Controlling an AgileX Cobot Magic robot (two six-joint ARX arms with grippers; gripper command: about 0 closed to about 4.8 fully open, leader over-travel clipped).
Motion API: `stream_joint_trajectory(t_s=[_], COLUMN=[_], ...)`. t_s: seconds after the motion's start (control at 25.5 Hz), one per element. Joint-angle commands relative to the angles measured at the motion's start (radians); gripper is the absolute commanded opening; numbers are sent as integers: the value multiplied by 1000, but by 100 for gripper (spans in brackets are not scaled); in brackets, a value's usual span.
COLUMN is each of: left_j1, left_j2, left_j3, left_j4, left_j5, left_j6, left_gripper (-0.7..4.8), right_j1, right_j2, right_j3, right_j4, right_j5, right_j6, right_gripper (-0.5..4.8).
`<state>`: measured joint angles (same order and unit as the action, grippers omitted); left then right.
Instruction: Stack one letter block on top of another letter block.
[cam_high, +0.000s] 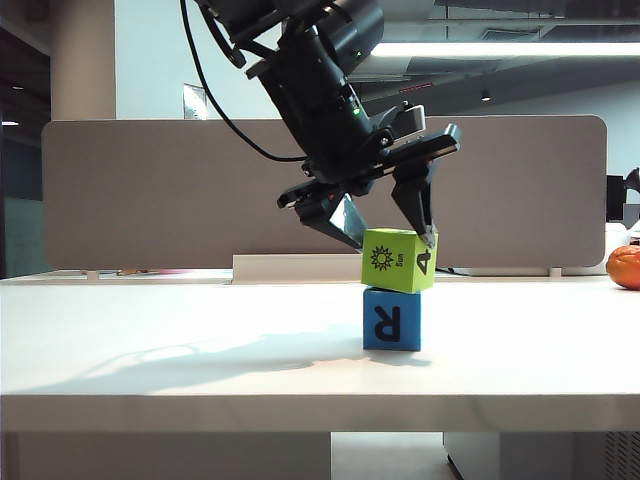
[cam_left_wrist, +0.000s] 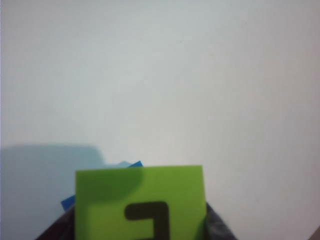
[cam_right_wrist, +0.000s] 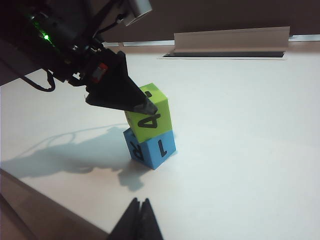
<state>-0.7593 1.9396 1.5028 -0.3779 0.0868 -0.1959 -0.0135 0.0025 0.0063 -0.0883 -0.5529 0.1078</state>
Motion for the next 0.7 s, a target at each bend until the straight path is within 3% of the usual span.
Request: stream_joint_trajectory(t_s=[0.04,0.35,0.51,0.7], left_j1=[1,1,1,2], left_j2=[-5,-5,-5,-11], left_j3=[5,5,5,20], left_j4=[11,-15,-17,-55], left_j5=[3,-32,-50,-49], left_j6=[5,37,43,43], left_gripper=[292,316,446,479], right_j1=[0,0,0,0], right_j2=[-1,-1,-1,-1], right_j3=[-6,-6,-6,-6], right_j4=[10,10,10,10], right_j5=[1,0,0,0], right_j6=[1,1,1,1], right_gripper=[-1,0,-1,0])
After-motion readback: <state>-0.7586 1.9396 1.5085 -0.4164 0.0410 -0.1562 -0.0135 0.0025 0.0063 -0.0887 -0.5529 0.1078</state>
